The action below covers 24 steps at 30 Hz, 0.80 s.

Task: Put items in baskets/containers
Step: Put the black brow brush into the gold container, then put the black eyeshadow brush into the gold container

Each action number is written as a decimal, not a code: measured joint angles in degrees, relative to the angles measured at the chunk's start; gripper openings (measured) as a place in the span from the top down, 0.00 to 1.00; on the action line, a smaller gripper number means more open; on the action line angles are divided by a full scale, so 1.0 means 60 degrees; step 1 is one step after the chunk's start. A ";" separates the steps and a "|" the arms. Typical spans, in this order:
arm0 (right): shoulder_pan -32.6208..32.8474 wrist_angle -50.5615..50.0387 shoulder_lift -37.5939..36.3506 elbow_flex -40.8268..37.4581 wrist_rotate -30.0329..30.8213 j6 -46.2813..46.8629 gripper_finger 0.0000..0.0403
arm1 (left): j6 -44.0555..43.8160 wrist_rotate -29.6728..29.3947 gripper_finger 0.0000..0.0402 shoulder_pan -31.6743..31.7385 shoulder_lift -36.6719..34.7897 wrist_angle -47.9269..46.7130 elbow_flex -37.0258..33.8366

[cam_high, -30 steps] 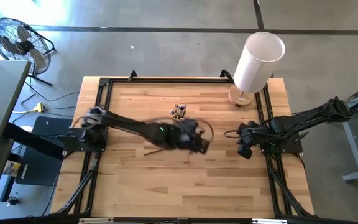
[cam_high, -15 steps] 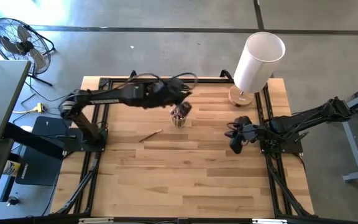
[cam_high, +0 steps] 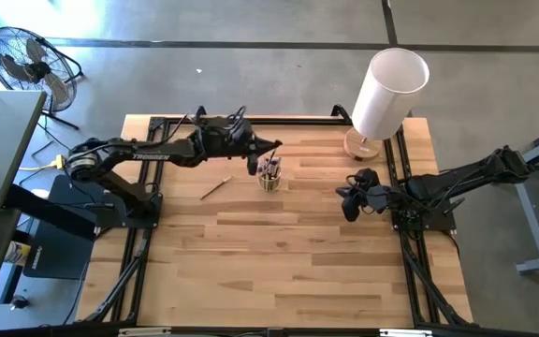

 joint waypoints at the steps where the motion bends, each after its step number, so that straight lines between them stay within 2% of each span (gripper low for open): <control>1: 0.0000 0.0024 0.0000 0.0000 0.0040 0.0135 0.99 | 0.0118 0.0007 1.00 0.0014 0.0058 0.0284 -0.0222; 6: 0.0004 0.0036 0.0004 0.0000 0.0020 0.0600 0.98 | 0.1004 0.0079 1.00 -0.0037 0.0416 0.0784 -0.0765; 13: 0.0004 0.0068 0.0004 0.0000 0.0323 0.0987 0.99 | 0.0972 0.0130 0.95 -0.0034 0.0867 0.0379 -0.0773; 17: 0.0000 0.0072 0.0004 0.0000 0.0650 0.1056 0.99 | 0.0972 0.0314 0.85 -0.0026 0.0838 0.0070 -0.0767; 24: 0.0000 0.0079 0.0004 0.0000 0.0902 0.1056 1.00 | 0.0972 0.0629 0.57 -0.0026 0.0829 -0.0084 -0.0774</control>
